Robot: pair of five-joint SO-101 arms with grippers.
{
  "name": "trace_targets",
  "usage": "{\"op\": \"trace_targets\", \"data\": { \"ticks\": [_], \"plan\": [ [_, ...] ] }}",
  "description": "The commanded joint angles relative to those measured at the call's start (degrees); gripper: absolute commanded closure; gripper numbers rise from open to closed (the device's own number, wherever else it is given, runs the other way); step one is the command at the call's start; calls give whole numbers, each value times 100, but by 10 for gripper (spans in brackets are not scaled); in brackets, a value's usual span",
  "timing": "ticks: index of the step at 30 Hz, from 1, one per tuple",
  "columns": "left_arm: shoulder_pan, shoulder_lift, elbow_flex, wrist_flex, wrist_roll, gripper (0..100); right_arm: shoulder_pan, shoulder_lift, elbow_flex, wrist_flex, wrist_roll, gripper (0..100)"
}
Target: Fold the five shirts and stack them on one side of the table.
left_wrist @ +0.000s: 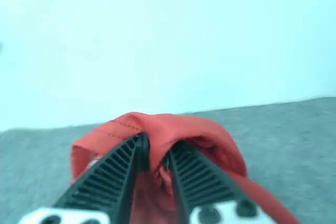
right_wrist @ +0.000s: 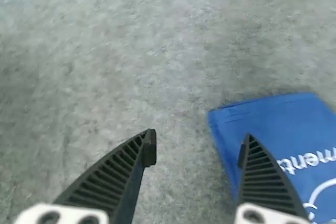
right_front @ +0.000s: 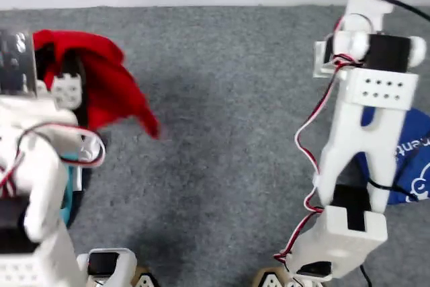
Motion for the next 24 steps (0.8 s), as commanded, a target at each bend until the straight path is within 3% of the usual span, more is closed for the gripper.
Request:
{"op": "trace_targets", "data": {
  "ticks": [1,8,15,24],
  "plan": [
    [475,-281,-207,18,-149,988,321,-567,9,233,35,739],
    [1732,-281,171,-132,-202,987,400,-1226,536,224,53,739],
    [2338,202,1842,-1978,-387,987,418,-2009,1609,22,62,739],
    [3095,1653,365,-2092,-413,987,426,-2624,2585,-409,70,739]
  ]
}}
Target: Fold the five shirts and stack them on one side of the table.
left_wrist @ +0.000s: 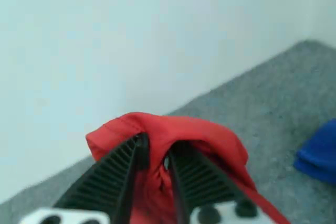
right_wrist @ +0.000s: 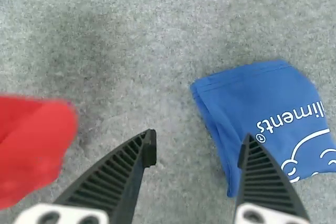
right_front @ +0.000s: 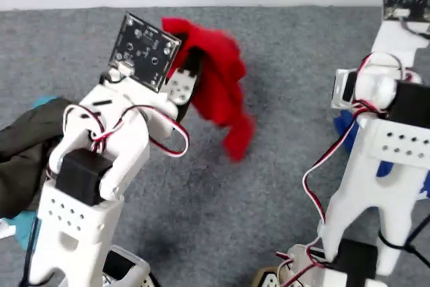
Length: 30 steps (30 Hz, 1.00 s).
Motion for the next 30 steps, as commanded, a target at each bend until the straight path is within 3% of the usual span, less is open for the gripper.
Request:
{"op": "trace_targets", "data": {
  "ticks": [1,4,10,16,21,26,30],
  "plan": [
    [316,844,-541,-132,-97,987,84,-338,299,-233,70,739],
    [281,1776,-532,-114,-97,987,84,-541,360,-215,360,739],
    [-431,3341,-347,35,-88,986,84,-866,378,-171,545,739],
    [-730,3807,-356,1547,-105,986,40,-875,1178,-251,545,739],
    [-1662,3912,-356,2426,-105,986,-40,-927,1749,-400,721,739],
    [-2822,3921,-347,2875,-114,986,-936,-866,2259,-453,738,739],
    [-3226,3921,-48,2848,-158,986,-1974,-857,3174,-1095,985,739]
  ]
}}
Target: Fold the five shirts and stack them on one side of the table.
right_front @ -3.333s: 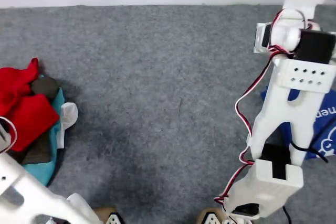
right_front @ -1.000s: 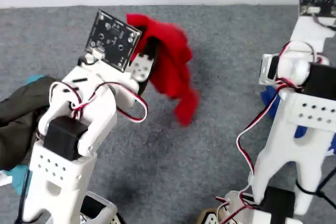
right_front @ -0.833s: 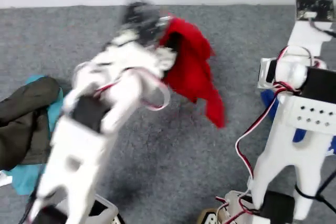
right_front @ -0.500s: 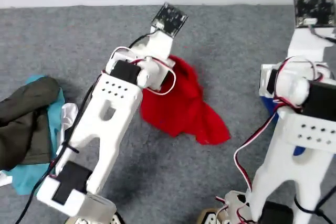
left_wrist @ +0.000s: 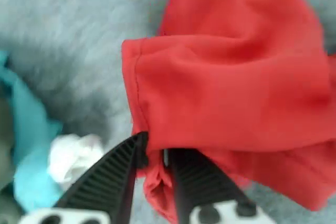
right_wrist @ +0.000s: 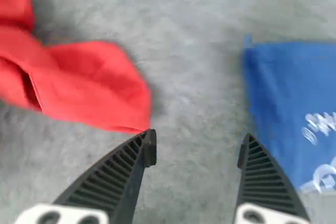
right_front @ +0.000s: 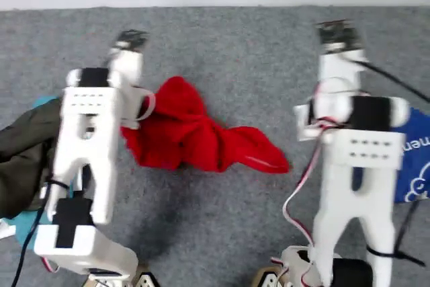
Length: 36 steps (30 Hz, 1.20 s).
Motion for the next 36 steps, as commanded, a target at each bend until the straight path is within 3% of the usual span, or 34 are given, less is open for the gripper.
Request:
{"op": "trace_targets", "data": {
  "ticks": [1,6,10,18,27,36],
  "plan": [
    [-220,-35,268,9,-220,986,-910,-92,738,-637,440,739],
    [0,-53,1209,-448,-475,986,-1807,-92,2040,-1815,835,739],
    [185,-88,1868,-818,-475,986,-2000,-92,2637,-2246,844,739],
    [220,-53,2607,-1389,-475,986,-1965,-92,3455,-2396,1160,739],
    [229,-88,2747,-1512,-466,986,-1095,-92,4404,-3899,1152,739],
    [237,-97,2712,-1486,-466,986,-1059,119,5160,-5015,1160,740]
  ]
}}
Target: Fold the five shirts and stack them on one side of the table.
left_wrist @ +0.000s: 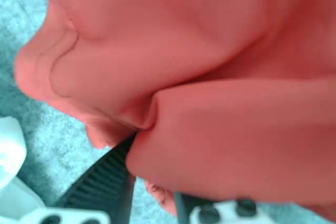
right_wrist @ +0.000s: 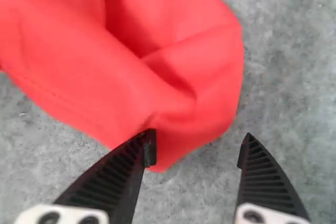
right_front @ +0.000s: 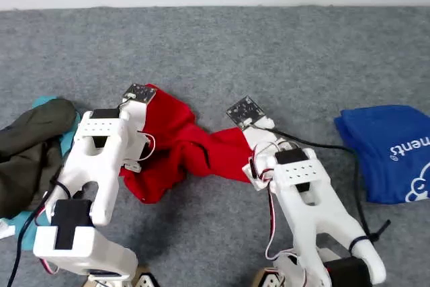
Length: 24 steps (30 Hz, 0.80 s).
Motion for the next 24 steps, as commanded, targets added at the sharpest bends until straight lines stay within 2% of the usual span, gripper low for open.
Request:
{"op": "trace_targets", "data": {
  "ticks": [1,3,5,8,11,24],
  "plan": [
    [62,-88,-57,18,-53,986,84,277,53,-330,44,740],
    [149,-88,-145,123,-53,986,75,734,35,-523,44,755],
    [316,-88,-259,264,-53,986,66,1174,-44,-690,44,812],
    [571,-88,-374,387,-53,986,75,1640,-686,-312,44,924],
    [712,-88,-488,396,-53,986,110,1789,-1284,154,44,990],
    [668,-88,-2018,1785,-53,986,233,945,-3789,2536,141,989]
  ]
}}
